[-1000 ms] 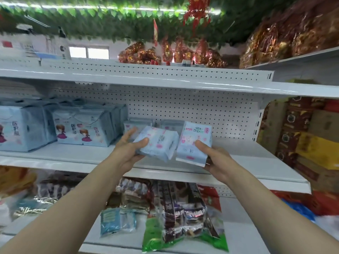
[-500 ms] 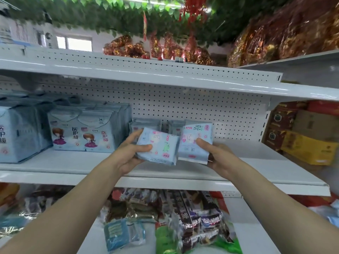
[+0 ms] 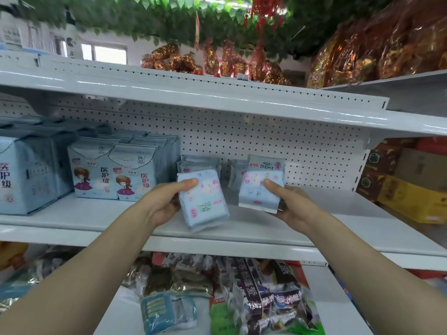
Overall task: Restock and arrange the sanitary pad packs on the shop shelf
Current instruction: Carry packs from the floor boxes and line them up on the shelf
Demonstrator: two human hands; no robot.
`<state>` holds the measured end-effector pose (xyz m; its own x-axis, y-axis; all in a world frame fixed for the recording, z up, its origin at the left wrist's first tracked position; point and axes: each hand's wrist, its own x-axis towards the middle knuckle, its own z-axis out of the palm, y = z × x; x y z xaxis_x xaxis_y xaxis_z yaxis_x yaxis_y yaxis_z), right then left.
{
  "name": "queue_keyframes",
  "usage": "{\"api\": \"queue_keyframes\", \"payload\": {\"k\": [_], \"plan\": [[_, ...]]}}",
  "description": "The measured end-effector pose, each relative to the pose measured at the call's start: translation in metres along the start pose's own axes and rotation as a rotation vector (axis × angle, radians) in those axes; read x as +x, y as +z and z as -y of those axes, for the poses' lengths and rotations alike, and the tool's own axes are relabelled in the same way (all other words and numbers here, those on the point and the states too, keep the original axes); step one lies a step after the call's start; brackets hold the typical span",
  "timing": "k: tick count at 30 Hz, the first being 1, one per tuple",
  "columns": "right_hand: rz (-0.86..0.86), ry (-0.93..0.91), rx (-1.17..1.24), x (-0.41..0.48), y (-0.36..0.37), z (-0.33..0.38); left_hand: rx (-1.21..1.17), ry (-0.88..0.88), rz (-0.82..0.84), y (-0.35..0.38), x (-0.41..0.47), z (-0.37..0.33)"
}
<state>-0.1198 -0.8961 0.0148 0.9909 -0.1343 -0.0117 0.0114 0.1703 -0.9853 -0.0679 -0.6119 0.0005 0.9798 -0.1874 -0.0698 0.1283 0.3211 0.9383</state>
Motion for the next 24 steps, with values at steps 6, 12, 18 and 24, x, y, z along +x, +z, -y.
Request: {"api": "queue_keyframes", "payload": {"k": [6,12,18,24], "plan": [[0.013,0.005,0.0,0.006,-0.002,-0.003,0.184,-0.035,0.148,-0.003,-0.002,-0.007],[0.009,0.011,0.012,0.01,-0.007,-0.004,0.357,-0.13,0.199,0.002,-0.003,-0.02],[0.007,0.019,0.028,0.012,-0.008,-0.006,0.48,-0.239,0.252,-0.001,0.002,-0.036],[0.02,0.027,0.053,0.015,-0.01,-0.008,0.733,-0.187,0.322,-0.004,0.014,-0.05]]}}
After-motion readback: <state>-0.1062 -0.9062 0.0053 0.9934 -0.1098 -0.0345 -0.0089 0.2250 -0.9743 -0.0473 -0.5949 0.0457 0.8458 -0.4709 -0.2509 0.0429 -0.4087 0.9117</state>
